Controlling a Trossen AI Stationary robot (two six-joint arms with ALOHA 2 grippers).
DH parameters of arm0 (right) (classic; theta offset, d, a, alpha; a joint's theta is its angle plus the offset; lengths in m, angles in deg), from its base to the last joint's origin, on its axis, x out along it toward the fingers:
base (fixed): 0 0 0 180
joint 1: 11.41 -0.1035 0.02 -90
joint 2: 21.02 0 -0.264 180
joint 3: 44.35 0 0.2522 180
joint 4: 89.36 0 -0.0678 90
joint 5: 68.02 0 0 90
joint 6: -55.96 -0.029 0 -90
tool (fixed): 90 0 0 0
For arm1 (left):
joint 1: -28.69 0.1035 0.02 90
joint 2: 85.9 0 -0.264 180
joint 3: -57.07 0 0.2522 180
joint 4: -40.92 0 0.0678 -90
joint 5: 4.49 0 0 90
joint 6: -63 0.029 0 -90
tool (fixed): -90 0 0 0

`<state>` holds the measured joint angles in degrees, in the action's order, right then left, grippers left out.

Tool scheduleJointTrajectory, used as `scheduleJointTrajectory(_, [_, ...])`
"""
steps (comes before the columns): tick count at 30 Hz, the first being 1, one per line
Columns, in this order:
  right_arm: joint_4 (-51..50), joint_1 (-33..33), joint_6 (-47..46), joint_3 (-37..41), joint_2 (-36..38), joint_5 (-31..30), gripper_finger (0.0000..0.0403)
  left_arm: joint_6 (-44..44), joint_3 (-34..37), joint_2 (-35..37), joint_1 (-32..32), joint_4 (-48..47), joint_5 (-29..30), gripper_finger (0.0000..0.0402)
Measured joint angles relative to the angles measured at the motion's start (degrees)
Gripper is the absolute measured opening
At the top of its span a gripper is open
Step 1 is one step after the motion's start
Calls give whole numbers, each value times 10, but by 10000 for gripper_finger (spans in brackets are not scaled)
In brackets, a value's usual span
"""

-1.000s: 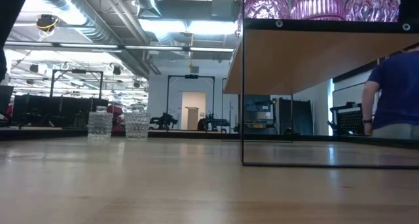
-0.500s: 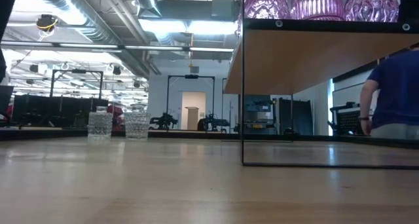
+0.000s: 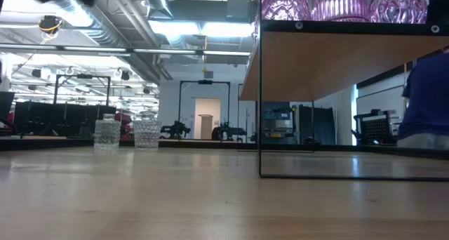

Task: Sort vases onto shelf
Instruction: Put the blue vase on the shelf aligned with the other blue vase

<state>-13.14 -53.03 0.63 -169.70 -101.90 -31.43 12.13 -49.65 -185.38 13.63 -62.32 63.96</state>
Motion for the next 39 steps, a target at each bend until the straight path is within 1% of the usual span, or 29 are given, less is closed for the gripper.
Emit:
scheduleJointTrajectory(6, [0, 0, 0, 0, 0, 22, 218, 0, 68, 0, -26, 27, -46, 103])
scheduleJointTrajectory(11, [0, 0, 0, 0, 0, 26, 218, -12, 91, 0, -53, 105, -65, 103])
scheduleJointTrajectory(14, [0, 0, 0, 0, 0, 26, 218, -32, 107, 0, -64, 135, -64, 103])
scheduleJointTrajectory(18, [0, 0, 0, 0, 0, 27, 218, -56, 125, 0, -76, 136, -35, 103])
scheduleJointTrajectory(22, [0, 0, 0, 0, 0, 30, 218, -60, 138, 0, -87, 140, -24, 103])
scheduleJointTrajectory(28, [0, 0, 1, 0, 0, 30, 218, -77, 168, 0, -96, 197, -15, 103])
scheduleJointTrajectory(30, [0, 0, 1, 0, 0, 34, 218, -86, 178, 0, -98, 220, -4, 103])
scheduleJointTrajectory(32, [0, 0, 1, 0, 0, 39, 218, -88, 184, 0, -98, 229, 0, 101])
scheduleJointTrajectory(35, [0, 0, 1, 0, 0, 46, 218, -72, 187, 0, -97, 229, -4, 79])
scheduleJointTrajectory(38, [0, 0, 1, 0, 0, 46, 218, -58, 187, 0, -93, 227, -5, 29])
scheduleJointTrajectory(39, [0, 0, 1, 0, 0, 46, 218, -56, 186, 1, -89, 226, -7, 19])
